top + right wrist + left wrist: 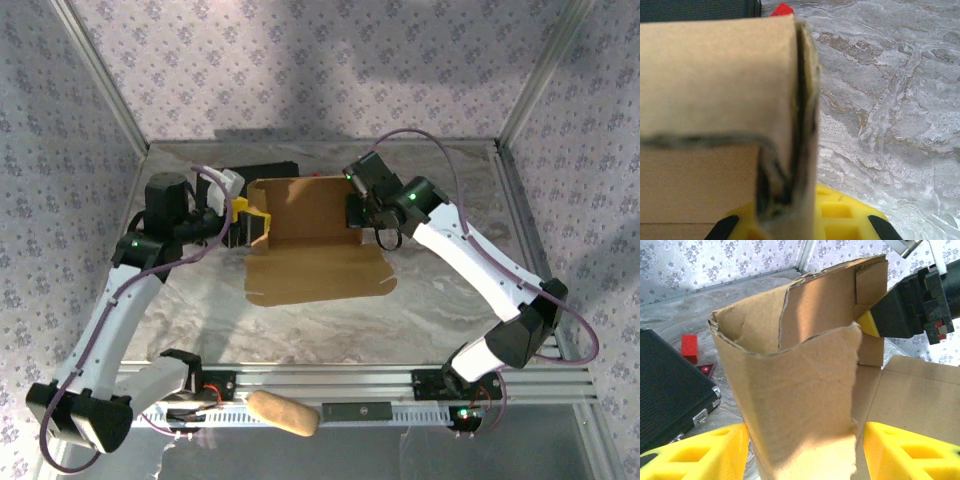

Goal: Fold the paper box

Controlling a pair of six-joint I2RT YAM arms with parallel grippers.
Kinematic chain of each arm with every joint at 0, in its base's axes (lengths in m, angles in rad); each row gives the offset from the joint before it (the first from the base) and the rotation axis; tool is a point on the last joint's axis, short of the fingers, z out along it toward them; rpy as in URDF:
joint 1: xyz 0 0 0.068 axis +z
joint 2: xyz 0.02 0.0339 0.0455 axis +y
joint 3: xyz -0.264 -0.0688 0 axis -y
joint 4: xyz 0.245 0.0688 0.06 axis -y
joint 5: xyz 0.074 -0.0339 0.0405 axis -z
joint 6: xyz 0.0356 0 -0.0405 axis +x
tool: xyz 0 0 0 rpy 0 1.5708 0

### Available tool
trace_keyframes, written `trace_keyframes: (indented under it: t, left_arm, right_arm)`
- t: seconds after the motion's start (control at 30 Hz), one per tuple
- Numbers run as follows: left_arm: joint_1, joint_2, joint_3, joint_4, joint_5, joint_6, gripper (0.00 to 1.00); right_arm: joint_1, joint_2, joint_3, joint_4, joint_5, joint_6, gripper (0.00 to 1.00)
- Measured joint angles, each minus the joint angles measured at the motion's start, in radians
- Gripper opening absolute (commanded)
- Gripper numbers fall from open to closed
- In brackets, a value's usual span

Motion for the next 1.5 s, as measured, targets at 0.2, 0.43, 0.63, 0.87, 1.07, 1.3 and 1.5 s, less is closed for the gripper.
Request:
trace_keyframes:
  t: [0.2,0.43,0.63,0.87,1.07,1.3,1.5]
  left_arm:
    - [0.0,-0.064,-0.009,-0.008,0.011,0.0,0.62]
    - [0.039,-0.109,-0.064,0.006,0.012,-0.014,0.58]
    - [0.05,-0.111,-0.08,0.008,0.019,-0.031,0.53]
    - [0.05,-0.071,-0.08,0.008,-0.025,-0.026,0.53]
    - [0.05,-0.038,-0.08,0.016,-0.054,-0.021,0.46]
    - [0.052,-0.045,-0.08,0.046,-0.035,-0.034,0.59]
    - [0.054,-0.099,-0.067,0.032,-0.019,-0.03,0.62]
  right_arm:
    - [0.0,0.0,0.0,0.007,-0.021,-0.003,0.0]
    - [-0.011,0.0,0.0,0.011,-0.041,-0.005,0.0]
    - [-0.011,0.0,-0.004,0.011,-0.041,-0.005,0.0]
    - [-0.011,0.0,-0.005,0.016,-0.041,-0.007,0.0]
    - [-0.008,0.0,-0.005,0.023,-0.04,-0.007,0.0]
    - [-0.006,0.0,-0.005,0.026,-0.04,-0.007,0.0]
    - [-0.01,0.0,-0.006,0.027,-0.042,-0.007,0.0]
